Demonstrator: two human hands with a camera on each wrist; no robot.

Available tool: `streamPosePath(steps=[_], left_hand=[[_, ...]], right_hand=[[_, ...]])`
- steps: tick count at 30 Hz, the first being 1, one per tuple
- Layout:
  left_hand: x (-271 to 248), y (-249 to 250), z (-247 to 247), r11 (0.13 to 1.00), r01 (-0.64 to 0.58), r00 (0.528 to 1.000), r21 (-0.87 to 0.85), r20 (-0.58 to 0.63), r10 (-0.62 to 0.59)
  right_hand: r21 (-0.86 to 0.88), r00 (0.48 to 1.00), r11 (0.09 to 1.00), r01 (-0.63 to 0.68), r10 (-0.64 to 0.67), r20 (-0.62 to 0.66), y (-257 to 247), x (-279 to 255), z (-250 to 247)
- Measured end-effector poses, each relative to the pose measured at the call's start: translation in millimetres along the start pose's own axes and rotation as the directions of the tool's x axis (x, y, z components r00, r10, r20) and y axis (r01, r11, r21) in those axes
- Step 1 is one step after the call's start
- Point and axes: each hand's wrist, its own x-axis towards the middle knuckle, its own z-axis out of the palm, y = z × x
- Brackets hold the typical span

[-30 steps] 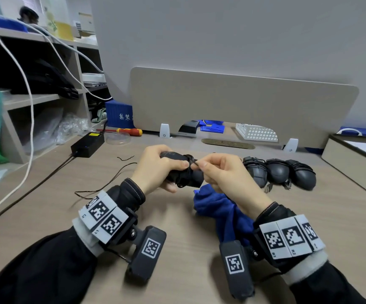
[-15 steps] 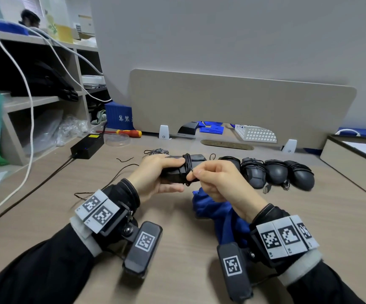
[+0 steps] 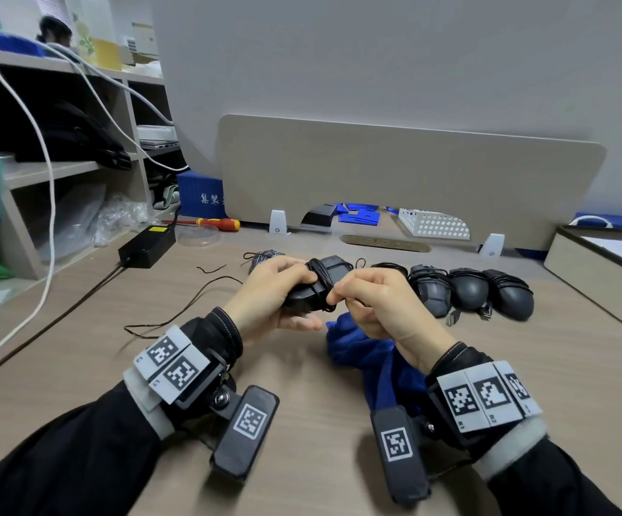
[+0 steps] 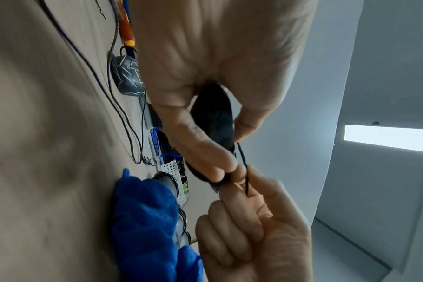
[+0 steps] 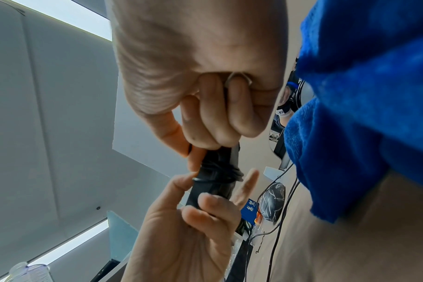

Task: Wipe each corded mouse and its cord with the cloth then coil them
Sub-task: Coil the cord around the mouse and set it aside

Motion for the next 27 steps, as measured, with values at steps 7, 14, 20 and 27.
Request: streamPosePath(steps=[7,14,20,27], left_hand=[[3,2,-6,0.988,-0.157,0.984,-0.014,-0.086,0.155],[1,2,-5,0.968,-0.238,0.969,0.086,-0.047,0.242],[1,1,-2,0.969,-0.23,0.973,0.09,-0.011,0.231],[-5,-2,-4,0.839,-0.403,0.915,0.365,0.154,0.372]], right_hand=[[0.139,0.988,0.989,-0.057,0.076,-0.132,8,4,-7],[0.66,0.979,0.751,-0.009,0.142,-0.149,4,6,-19],[0.691,0.995,0.722,0.029,0.044,-0.088,3,7,-11],[0.281,0.988,0.96,0.017,0.027,-0.153,2,6,-3]])
